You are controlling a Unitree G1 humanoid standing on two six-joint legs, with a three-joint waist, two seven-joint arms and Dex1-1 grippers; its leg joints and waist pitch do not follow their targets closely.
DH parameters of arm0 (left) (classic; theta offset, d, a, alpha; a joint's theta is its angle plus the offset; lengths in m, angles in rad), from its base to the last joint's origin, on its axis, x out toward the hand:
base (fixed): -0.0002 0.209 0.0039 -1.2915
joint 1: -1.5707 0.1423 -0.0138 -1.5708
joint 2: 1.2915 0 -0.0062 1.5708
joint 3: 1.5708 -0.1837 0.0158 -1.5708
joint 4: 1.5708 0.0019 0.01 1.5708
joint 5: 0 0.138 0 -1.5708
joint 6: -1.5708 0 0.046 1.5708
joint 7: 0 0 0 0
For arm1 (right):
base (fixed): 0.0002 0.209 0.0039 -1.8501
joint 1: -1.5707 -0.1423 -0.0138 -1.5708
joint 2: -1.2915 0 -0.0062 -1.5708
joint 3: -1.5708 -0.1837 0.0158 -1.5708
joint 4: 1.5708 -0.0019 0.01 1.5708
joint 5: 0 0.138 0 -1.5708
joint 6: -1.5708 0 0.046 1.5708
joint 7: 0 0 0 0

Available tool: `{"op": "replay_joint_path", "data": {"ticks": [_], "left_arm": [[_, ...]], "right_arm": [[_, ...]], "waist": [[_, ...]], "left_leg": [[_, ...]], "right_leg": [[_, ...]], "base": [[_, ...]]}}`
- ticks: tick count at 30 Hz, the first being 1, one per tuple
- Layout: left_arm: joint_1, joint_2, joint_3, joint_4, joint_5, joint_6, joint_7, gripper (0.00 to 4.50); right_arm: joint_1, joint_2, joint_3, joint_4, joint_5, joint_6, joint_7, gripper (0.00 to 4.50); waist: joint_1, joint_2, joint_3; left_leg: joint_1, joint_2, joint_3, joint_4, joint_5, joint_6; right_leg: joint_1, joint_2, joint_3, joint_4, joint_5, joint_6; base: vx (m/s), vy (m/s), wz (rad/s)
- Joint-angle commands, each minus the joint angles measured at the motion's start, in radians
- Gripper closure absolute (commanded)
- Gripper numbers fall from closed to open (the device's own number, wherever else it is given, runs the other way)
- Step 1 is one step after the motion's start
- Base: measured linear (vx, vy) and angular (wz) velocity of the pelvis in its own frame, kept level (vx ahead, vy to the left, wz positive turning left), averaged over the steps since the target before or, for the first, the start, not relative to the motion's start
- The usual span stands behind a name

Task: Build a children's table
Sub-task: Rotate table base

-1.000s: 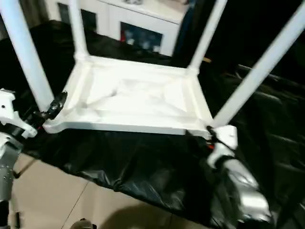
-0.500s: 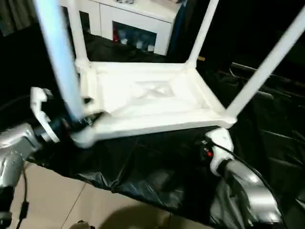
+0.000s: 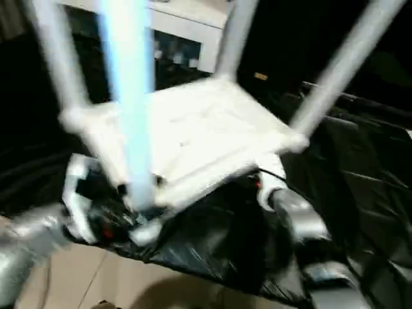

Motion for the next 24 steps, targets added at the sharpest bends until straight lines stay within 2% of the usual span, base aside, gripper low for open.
{"op": "replay_joint_path", "data": {"ticks": [1,3,4,6,7,9,10,12,13,14,15,16,17,18,19,20,21,22,23,24], "left_arm": [[-0.013,-0.019,-0.052,-0.013,0.001,0.000,0.008,0.00],[-0.024,-0.026,-0.059,0.002,0.013,-0.008,0.007,0.00],[-0.058,-0.050,-0.084,0.034,0.028,-0.015,0.014,0.00],[-0.098,-0.080,-0.110,0.068,0.043,-0.022,0.023,0.00],[-0.117,-0.101,-0.123,0.086,0.051,-0.025,0.031,0.00],[-0.137,-0.124,-0.139,0.110,0.064,-0.035,0.039,0.00],[-0.188,-0.187,-0.183,0.188,0.106,-0.081,0.057,0.00],[-0.226,-0.228,-0.203,0.257,0.150,-0.135,0.078,0.00],[-0.244,-0.247,-0.211,0.293,0.173,-0.166,0.093,0.00],[-0.294,-0.280,-0.210,0.392,0.228,-0.241,0.134,0.00],[-0.321,-0.290,-0.209,0.446,0.259,-0.288,0.156,0.00],[-0.336,-0.290,-0.206,0.473,0.269,-0.306,0.160,0.00],[-0.347,-0.286,-0.203,0.494,0.276,-0.310,0.164,0.00],[-0.347,-0.286,-0.203,0.494,0.276,-0.310,0.164,0.00],[-0.376,-0.268,-0.199,0.550,0.321,-0.373,0.170,0.00],[-0.381,-0.265,-0.195,0.558,0.321,-0.374,0.168,0.00],[-0.388,-0.261,-0.190,0.567,0.322,-0.374,0.167,0.00],[-0.401,-0.244,-0.180,0.582,0.331,-0.388,0.158,0.00],[-0.411,-0.235,-0.173,0.591,0.335,-0.392,0.152,0.00],[-0.419,-0.216,-0.165,0.590,0.336,-0.391,0.139,0.00]], "right_arm": [[-0.051,0.047,0.028,0.036,-0.007,-0.033,-0.016,0.08],[-0.062,0.060,0.028,0.051,-0.008,-0.040,-0.022,0.08],[-0.096,0.095,0.016,0.111,-0.004,-0.069,-0.016,0.08],[-0.123,0.129,0.000,0.163,0.004,-0.095,-0.003,0.08],[-0.133,0.142,-0.006,0.183,0.004,-0.106,-0.004,0.08],[-0.141,0.154,-0.011,0.200,0.001,-0.116,-0.008,0.08],[-0.153,0.176,-0.018,0.226,-0.003,-0.136,-0.032,0.08],[-0.161,0.185,-0.024,0.239,-0.007,-0.152,-0.060,0.08],[-0.168,0.187,-0.028,0.252,-0.010,-0.166,-0.076,0.08],[-0.175,0.180,-0.043,0.266,-0.008,-0.181,-0.109,0.08],[-0.181,0.175,-0.053,0.279,-0.006,-0.191,-0.125,0.08],[-0.183,0.171,-0.058,0.287,-0.006,-0.198,-0.133,0.08],[-0.183,0.163,-0.061,0.294,-0.008,-0.205,-0.137,0.08],[-0.183,0.163,-0.061,0.294,-0.008,-0.205,-0.137,0.08],[-0.181,0.136,-0.072,0.313,-0.016,-0.223,-0.145,0.08],[-0.179,0.129,-0.076,0.314,-0.015,-0.225,-0.145,0.08],[-0.177,0.121,-0.081,0.315,-0.014,-0.227,-0.144,0.08],[-0.168,0.097,-0.094,0.315,-0.012,-0.234,-0.137,0.08],[-0.162,0.080,-0.103,0.315,-0.011,-0.237,-0.130,0.08],[-0.148,0.052,-0.113,0.304,-0.005,-0.239,-0.109,0.08]], "waist": [[0.009,0.016,-0.056],[0.008,0.019,-0.057],[0.007,0.020,-0.056],[0.008,0.029,-0.058],[0.008,0.029,-0.058],[0.010,0.027,-0.060],[0.011,0.032,-0.061],[0.014,0.031,-0.061],[0.018,0.032,-0.063],[0.017,0.035,-0.064],[0.019,0.033,-0.065],[0.019,0.038,-0.068],[0.019,0.031,-0.068],[0.019,0.031,-0.068],[0.019,0.044,-0.070],[0.021,0.039,-0.073],[0.023,0.043,-0.074],[0.026,0.059,-0.074],[0.026,0.054,-0.074],[0.028,0.058,-0.074]], "left_leg": [[-0.002,-0.004,0.010,-0.071,-0.252,-0.043],[-0.003,-0.005,0.008,-0.072,-0.255,-0.046],[0.002,-0.004,0.010,-0.070,-0.269,-0.044],[0.007,-0.004,0.010,-0.070,-0.279,-0.045],[0.008,-0.003,0.011,-0.069,-0.285,-0.047],[0.001,-0.003,0.010,-0.070,-0.257,-0.047],[0.002,-0.003,0.009,-0.071,-0.256,-0.045],[0.010,-0.004,0.013,-0.068,-0.269,-0.041],[0.004,-0.004,0.010,-0.069,-0.265,-0.043],[0.003,-0.005,0.009,-0.069,-0.266,-0.045],[0.005,-0.007,0.012,-0.067,-0.263,-0.039],[0.002,-0.008,0.009,-0.066,-0.252,-0.037],[-0.006,-0.009,0.008,-0.067,-0.233,-0.031],[-0.006,-0.009,0.008,-0.067,-0.233,-0.031],[-0.004,-0.009,0.009,-0.065,-0.215,-0.022],[0.003,-0.009,0.013,-0.058,-0.194,-0.012],[0.000,-0.010,0.012,-0.059,-0.176,-0.008],[0.003,-0.010,0.013,-0.058,-0.156,0.000],[0.005,-0.010,0.016,-0.057,-0.157,0.005],[0.004,-0.011,0.016,-0.056,-0.154,0.006]], "right_leg": [[0.044,-0.037,0.026,-0.076,-0.265,-0.130],[0.045,-0.036,0.026,-0.078,-0.278,-0.123],[0.036,-0.035,0.027,-0.080,-0.286,-0.123],[0.033,-0.035,0.027,-0.080,-0.277,-0.132],[0.030,-0.035,0.028,-0.079,-0.271,-0.139],[0.038,-0.034,0.026,-0.072,-0.211,-0.150],[0.038,-0.035,0.026,-0.072,-0.201,-0.150],[0.031,-0.034,0.027,-0.077,-0.206,-0.153],[0.038,-0.038,0.026,-0.078,-0.212,-0.147],[0.039,-0.038,0.026,-0.076,-0.209,-0.146],[0.036,-0.037,0.027,-0.082,-0.207,-0.140],[0.043,-0.037,0.027,-0.075,-0.180,-0.144],[0.049,-0.040,0.025,-0.072,-0.173,-0.144],[0.049,-0.040,0.025,-0.072,-0.173,-0.144],[0.046,-0.040,0.024,-0.075,-0.170,-0.146],[0.045,-0.038,0.027,-0.069,-0.117,-0.164],[0.049,-0.037,0.027,-0.063,-0.082,-0.173],[0.048,-0.034,0.026,-0.057,-0.038,-0.188],[0.046,-0.033,0.025,-0.061,-0.030,-0.194],[0.049,-0.033,0.026,-0.057,-0.020,-0.201]], "base": [[0.000,0.000,0.00],[0.000,0.000,0.00],[0.000,0.000,0.00],[0.000,0.000,0.00],[0.000,0.000,0.00],[0.000,0.000,0.00],[0.000,0.000,0.00],[0.000,0.000,0.00],[0.000,0.000,0.00],[0.000,0.000,0.00],[0.000,0.000,0.00],[0.000,0.000,0.00],[0.000,0.000,0.00],[0.000,0.000,0.00],[0.000,0.000,0.00],[0.000,0.000,0.00],[0.000,0.000,0.00],[0.000,0.000,0.00],[0.000,0.000,0.00],[0.000,0.000,0.00]]}}
